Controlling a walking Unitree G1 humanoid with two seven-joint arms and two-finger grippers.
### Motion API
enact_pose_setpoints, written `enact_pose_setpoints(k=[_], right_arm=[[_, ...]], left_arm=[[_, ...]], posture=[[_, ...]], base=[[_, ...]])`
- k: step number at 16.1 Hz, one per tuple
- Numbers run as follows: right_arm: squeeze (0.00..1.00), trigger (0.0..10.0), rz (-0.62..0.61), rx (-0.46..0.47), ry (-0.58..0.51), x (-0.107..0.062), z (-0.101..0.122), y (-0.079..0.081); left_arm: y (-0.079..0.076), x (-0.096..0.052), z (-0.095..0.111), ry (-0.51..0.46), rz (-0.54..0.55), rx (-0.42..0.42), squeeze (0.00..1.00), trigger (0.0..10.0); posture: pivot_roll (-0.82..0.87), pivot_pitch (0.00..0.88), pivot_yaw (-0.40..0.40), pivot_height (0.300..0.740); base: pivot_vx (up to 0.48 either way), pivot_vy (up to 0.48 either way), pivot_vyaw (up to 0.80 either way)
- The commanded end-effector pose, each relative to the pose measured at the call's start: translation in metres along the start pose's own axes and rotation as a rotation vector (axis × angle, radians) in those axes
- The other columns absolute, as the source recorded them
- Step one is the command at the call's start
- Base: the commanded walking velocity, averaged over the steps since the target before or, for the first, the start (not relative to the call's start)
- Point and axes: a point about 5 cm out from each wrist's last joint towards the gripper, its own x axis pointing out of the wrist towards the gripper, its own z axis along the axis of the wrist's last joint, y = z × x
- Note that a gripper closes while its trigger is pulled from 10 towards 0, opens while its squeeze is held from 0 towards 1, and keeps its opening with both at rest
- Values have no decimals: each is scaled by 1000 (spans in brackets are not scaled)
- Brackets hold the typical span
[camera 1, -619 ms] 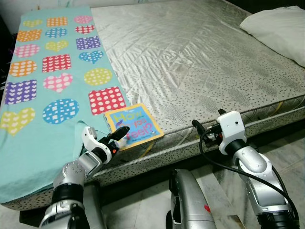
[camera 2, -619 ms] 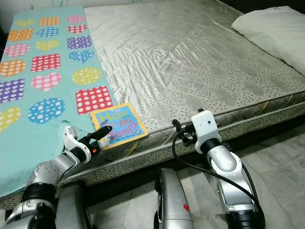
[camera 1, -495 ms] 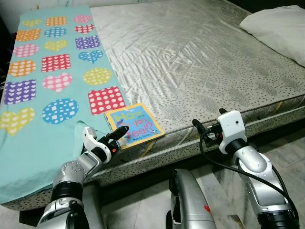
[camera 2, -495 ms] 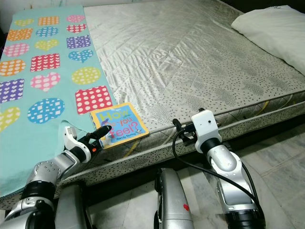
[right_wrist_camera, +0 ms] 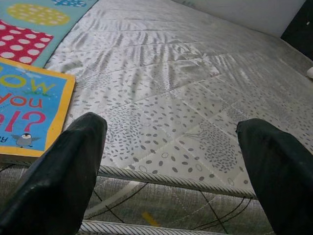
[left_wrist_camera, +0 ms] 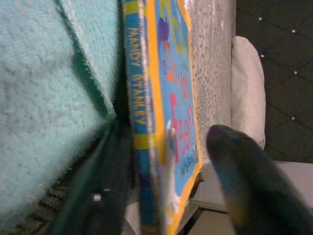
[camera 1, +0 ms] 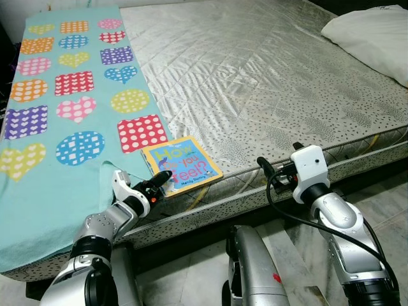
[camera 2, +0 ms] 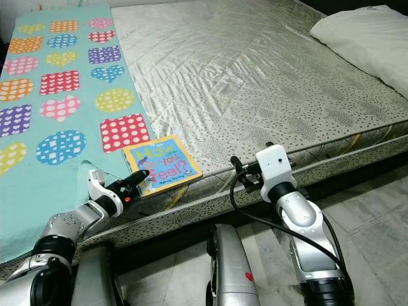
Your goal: Clean up the room
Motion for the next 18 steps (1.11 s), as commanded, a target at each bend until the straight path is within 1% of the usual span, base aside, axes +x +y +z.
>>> enact_pose_setpoints(k=[1, 10, 11, 12, 14, 16, 17, 18], right_arm=[[0, 10000, -13, 1, 3, 1, 0, -2], [0, 10000, -16, 3, -1, 4, -1, 0], [0, 10000, -16, 3, 0, 4, -1, 0], [0, 10000, -17, 4, 0, 4, -1, 0], [0, 10000, -19, 5, 0, 5, -1, 0], [0, 10000, -16, 10, -1, 7, -2, 3], [0, 10000, -14, 15, -5, 9, -1, 5], [0, 10000, -13, 25, -10, 9, 0, 7]], left_arm=[[-2, 1, 3, -7, -9, 11, 0, 0], [1, 2, 6, -36, 13, 31, 0, 0], [1, 2, 7, -50, 10, 37, 0, 0], [1, 1, 11, -87, -2, 32, 0, 0], [1, 1, 13, -94, 9, 28, 0, 0], [2, 1, 14, -98, 18, 42, 0, 0], [2, 0, 16, -119, 19, 52, 0, 0], [1, -1, 20, -153, 27, 109, 0, 0]], posture=[[-235, 89, -27, 487], [-225, 80, -22, 487], [-225, 80, -22, 487], [-223, 80, -22, 487], [-210, 82, -22, 487], [-203, 79, -20, 487], [-201, 75, -18, 487], [-201, 71, -16, 487]], base=[[0, 0, 0], [0, 0, 0], [0, 0, 0], [0, 0, 0], [0, 0, 0], [0, 0, 0], [0, 0, 0], [0, 0, 0]])
